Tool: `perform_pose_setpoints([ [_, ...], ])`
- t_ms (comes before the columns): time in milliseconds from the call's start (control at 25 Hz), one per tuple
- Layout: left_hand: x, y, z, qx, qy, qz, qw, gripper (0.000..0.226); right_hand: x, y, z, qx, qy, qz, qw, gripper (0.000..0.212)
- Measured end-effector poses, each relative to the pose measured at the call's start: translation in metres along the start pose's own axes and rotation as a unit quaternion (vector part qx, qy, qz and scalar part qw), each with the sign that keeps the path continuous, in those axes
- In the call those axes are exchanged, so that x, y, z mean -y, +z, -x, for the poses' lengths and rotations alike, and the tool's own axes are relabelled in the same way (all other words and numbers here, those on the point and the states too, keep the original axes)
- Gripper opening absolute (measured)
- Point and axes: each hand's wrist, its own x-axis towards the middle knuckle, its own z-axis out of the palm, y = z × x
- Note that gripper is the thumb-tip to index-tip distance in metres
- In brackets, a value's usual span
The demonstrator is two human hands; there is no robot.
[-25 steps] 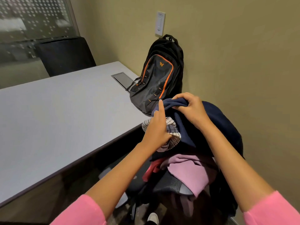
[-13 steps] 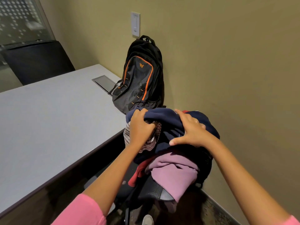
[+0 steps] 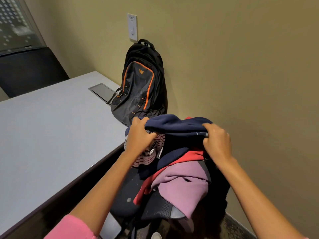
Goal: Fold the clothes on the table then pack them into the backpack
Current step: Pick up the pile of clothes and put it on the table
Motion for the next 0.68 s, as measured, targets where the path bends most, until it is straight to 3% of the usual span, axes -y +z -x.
perform_pose_setpoints([
  [120,0.003,-0.024,-0.014,0.092,0.072,-0.007,0.993,0.047,0.036,-0.018,-0.038,0.0,-0.066,-0.024,0.998,0.037],
  [240,-0.008,-0.039,-0.019,0.169,0.151,0.009,0.974,0.054,0.094,-0.019,-0.068,0.032,-0.115,-0.136,0.983,0.034],
  [320,-0.006,-0.04,-0.019,0.16,0.15,0.058,0.974,0.075,0.124,-0.013,-0.078,0.074,-0.108,-0.194,0.972,0.029],
  [440,0.012,-0.036,-0.015,0.176,0.115,0.135,0.968,0.125,0.136,-0.007,-0.079,0.194,-0.057,-0.277,0.939,0.023],
  [600,0.003,-0.023,-0.014,0.161,0.078,0.205,0.962,0.131,0.122,-0.008,-0.074,0.265,-0.071,-0.378,0.884,0.036],
  [680,-0.001,-0.021,-0.017,0.169,0.075,0.183,0.966,0.099,0.114,-0.007,-0.071,0.271,-0.077,-0.388,0.878,0.038],
])
